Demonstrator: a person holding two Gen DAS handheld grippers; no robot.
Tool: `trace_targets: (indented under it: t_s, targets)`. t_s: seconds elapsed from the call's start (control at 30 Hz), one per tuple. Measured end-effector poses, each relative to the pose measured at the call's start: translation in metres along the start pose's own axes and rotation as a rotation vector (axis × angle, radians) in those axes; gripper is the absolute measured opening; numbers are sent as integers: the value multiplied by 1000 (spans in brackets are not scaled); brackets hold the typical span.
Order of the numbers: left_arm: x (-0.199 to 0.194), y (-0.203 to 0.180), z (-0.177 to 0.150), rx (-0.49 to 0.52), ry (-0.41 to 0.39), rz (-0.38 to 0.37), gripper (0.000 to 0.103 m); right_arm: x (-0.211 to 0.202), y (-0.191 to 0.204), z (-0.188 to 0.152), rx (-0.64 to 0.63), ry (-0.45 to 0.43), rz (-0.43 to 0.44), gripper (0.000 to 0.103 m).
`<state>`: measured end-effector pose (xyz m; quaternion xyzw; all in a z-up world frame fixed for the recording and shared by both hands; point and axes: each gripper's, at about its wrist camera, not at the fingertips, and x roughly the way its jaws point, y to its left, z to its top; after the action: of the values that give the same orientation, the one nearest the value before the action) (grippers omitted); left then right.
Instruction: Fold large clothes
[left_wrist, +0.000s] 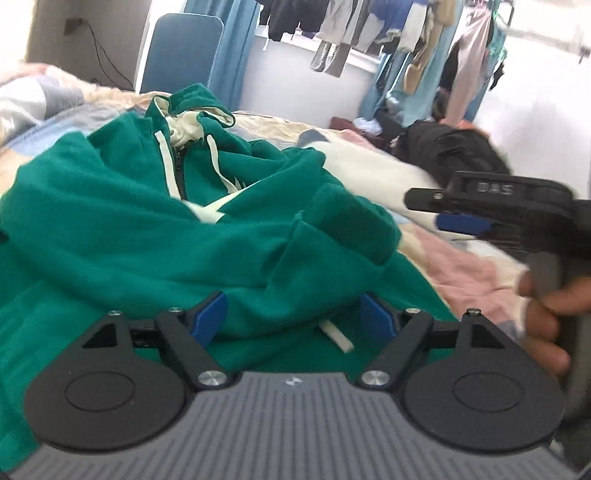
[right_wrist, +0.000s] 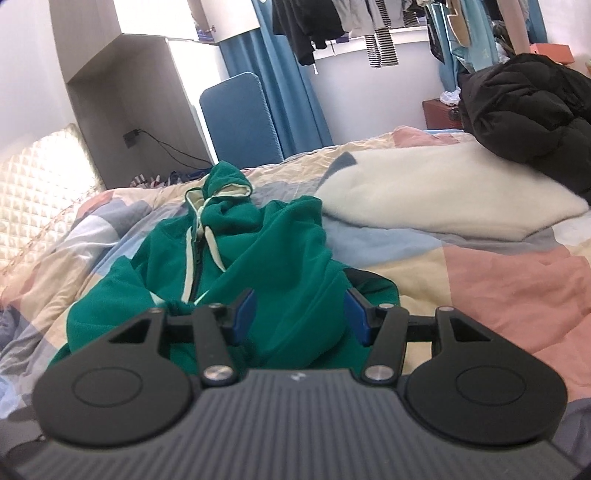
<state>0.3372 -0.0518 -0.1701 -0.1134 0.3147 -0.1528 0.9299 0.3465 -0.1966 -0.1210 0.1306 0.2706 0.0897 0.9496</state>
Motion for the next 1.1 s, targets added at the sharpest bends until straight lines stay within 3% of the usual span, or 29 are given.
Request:
trace_targets:
  t_s: [0.1,0.2,0.3,0.37,0.53,0.6,0.67,0.73,0.83,0.93,1.03,1.1]
  targets:
    - [-25,28,-4,-50,-40,-7,83,-1,6,2,27,24,38,55]
    - [-34,65,-3,-193,-69,7,83,0,14,1,61,58,101,57]
    - [-32,101,2,-335,-92,55,83,3,27,-4,24,63,95,72]
    - [-31,125,5,-417,-116,89,83,8,33,-8,4,91,86,72]
    - [-22,167,18,-498,-167,162,82,22,39,-13,8,125,107,72]
    - [-17,183,20,-537,-185,155,81,24,41,-15,16,112,118,73]
    - [-7,198,22,-576,-183,148,72,26,39,-16,59,92,149,84]
    - [5,208,24,-587,-176,138,65,31,42,-17,58,98,170,84]
    - [18,214,30,-539,-135,158,47,37,52,-24,-27,100,142,84]
    - [19,219,32,-543,-146,137,17,50,51,-33,-50,128,122,84]
    - [8,225,38,-562,-189,110,10,57,54,-36,-52,150,124,85]
    - [-5,229,42,-572,-235,123,10,55,61,-37,-91,145,136,75]
